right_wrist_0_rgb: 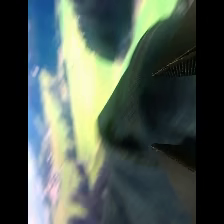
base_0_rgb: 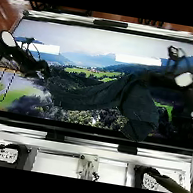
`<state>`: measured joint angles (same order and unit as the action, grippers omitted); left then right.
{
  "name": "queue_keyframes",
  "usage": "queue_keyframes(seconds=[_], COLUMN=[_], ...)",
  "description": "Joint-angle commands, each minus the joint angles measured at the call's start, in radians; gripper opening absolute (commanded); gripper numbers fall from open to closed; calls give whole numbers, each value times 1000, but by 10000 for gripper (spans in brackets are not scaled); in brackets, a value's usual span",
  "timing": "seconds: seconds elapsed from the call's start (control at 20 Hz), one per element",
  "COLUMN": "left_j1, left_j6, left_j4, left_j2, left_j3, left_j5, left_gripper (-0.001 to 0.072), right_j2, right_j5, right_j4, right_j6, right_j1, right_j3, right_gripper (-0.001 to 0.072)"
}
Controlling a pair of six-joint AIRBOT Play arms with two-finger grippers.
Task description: Fold the shirts.
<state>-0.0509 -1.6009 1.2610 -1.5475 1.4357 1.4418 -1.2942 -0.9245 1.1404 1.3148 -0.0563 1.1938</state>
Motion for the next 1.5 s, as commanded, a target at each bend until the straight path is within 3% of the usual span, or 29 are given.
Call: queue_keyframes(seconds=[0.0,0.2,0.4,0.45,0.55,0.6,0.65,0.85,1.15,1.2,1.25,1.3,1.45], left_j1=[40,108,144,153,166,166,165,151,146,146,143,142,111], left_j6=[17,45,44,43,19,18,19,48,44,44,44,45,45], left_j4=[-31,-192,-229,-243,-250,-253,-252,-245,-261,-261,-261,-258,-240], left_j2=[64,167,162,162,162,162,166,209,275,278,282,290,345], left_j3=[-223,-526,-579,-579,-579,-579,-578,-571,-571,-571,-571,-571,-529], left_j5=[44,-210,-403,-448,-504,-507,-498,-436,-424,-418,-414,-413,-413], left_gripper=[717,716,714,596,284,143,61,51,51,51,51,50,48], right_j2=[82,90,90,90,90,90,90,90,68,56,58,59,101], right_j5=[-343,-457,-453,-454,-461,-468,-475,-445,-200,-184,-174,-188,-283], right_j4=[261,230,226,219,226,230,223,50,-85,-87,-80,-77,-37], right_j6=[33,8,8,9,10,11,11,-30,-18,-18,-18,-19,-56], right_j1=[-188,-356,-378,-378,-378,-378,-378,-378,-332,-306,-287,-278,-279], right_j3=[3,2,2,2,-15,-39,-81,-305,-452,-452,-451,-436,-335], right_gripper=[532,531,531,532,542,599,633,633,631,519,271,111,91])
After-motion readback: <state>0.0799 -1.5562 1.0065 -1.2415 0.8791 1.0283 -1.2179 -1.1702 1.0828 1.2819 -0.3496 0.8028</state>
